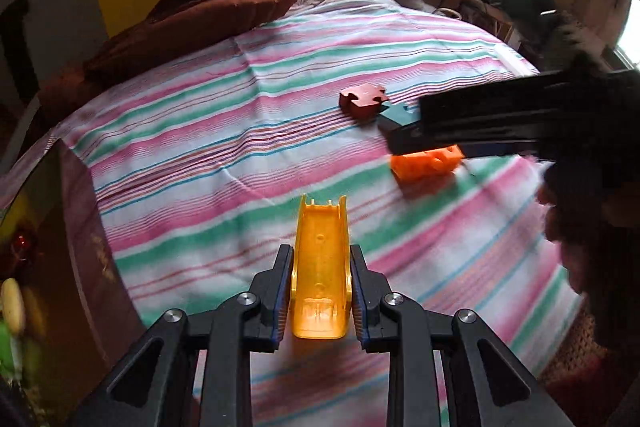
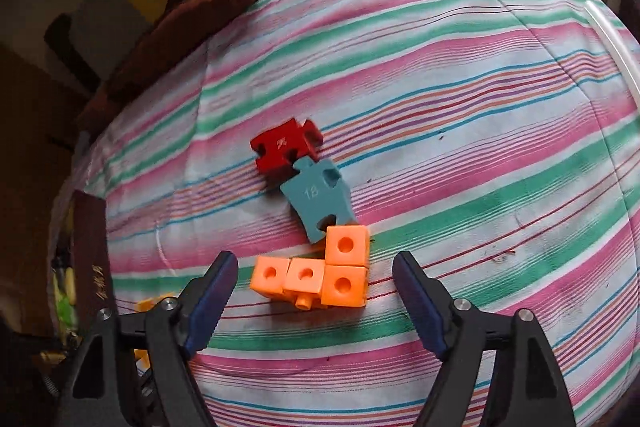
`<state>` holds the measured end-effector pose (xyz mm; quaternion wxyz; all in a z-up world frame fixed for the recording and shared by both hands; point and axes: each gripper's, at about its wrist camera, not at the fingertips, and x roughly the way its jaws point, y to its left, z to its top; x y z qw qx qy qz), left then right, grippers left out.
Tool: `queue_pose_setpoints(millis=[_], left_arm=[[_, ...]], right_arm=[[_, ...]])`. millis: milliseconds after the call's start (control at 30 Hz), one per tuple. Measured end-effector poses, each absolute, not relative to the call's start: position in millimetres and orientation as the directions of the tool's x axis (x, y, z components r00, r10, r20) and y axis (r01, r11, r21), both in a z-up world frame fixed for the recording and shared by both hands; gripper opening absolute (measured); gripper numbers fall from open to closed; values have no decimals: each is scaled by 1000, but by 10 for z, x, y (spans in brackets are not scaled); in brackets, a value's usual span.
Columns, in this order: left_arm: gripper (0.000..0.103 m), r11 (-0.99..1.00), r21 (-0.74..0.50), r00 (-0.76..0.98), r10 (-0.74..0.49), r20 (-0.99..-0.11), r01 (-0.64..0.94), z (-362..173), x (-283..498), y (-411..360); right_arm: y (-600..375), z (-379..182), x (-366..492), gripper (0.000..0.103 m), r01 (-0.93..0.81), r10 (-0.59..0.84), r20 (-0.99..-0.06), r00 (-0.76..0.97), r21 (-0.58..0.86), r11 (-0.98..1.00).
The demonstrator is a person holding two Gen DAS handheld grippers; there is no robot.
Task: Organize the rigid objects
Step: 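Grasp the orange slide piece with left tool while right tool grasps orange cubes, then lower the orange slide piece into the tray and open the left tool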
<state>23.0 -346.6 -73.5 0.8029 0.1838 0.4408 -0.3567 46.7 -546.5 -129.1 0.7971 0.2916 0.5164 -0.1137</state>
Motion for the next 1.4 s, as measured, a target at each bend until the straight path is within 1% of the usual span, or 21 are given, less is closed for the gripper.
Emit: queue_pose_setpoints(millis=[67,100,133,200,467,667,767,900,1033,1200,1267,1400], left_arm=[[27,678,-38,352,-427,-833,734,-691,180,-3398],[27,678,-51,346,-437,-830,734,-669,187,-3367],[27,678,-58,347,-446,-825,733,-636,164,-3321],[27,676,-65,351,-460,-815,734,-571,89,-3222],[27,694,-94,378,-494,-783,714,-347,-41,-2772],[27,771,-154,408,-482,-775,618,-220,141,-2216],[27,826,-184,425,-449,-786,533,-244,330,-1881],[27,898,-212,448,-383,-808,386,-369,640,-1367],[27,948,-180,469,-288,-835,262,-545,926,-970],[27,972,-142,455,-214,-865,187,-788,1163,-733],[28,973,-137,456,-209,-865,187,-839,1204,-704],[28,975,-76,476,-170,-863,209,-851,1201,-760]], right_arm=[[-5351,-1298,514,80,444,67,-909,412,264,856],[-5298,-1311,516,67,428,23,-919,394,206,880],[-5243,-1324,512,64,417,-38,-928,371,129,900],[-5199,-1332,502,64,399,-60,-929,366,98,912],[-5229,-1389,445,63,387,-56,-925,376,102,916],[-5149,-1405,445,62,387,-82,-921,381,78,919],[-5058,-1406,455,61,371,-107,-918,381,46,928],[-4939,-1377,456,61,367,-114,-916,384,38,929],[-4916,-1346,448,61,364,-119,-916,384,32,931],[-4939,-1319,417,61,361,-119,-915,385,30,932],[-4935,-1319,416,61,360,-119,-915,385,30,932],[-4939,-1322,423,61,351,-117,-916,384,28,936]])
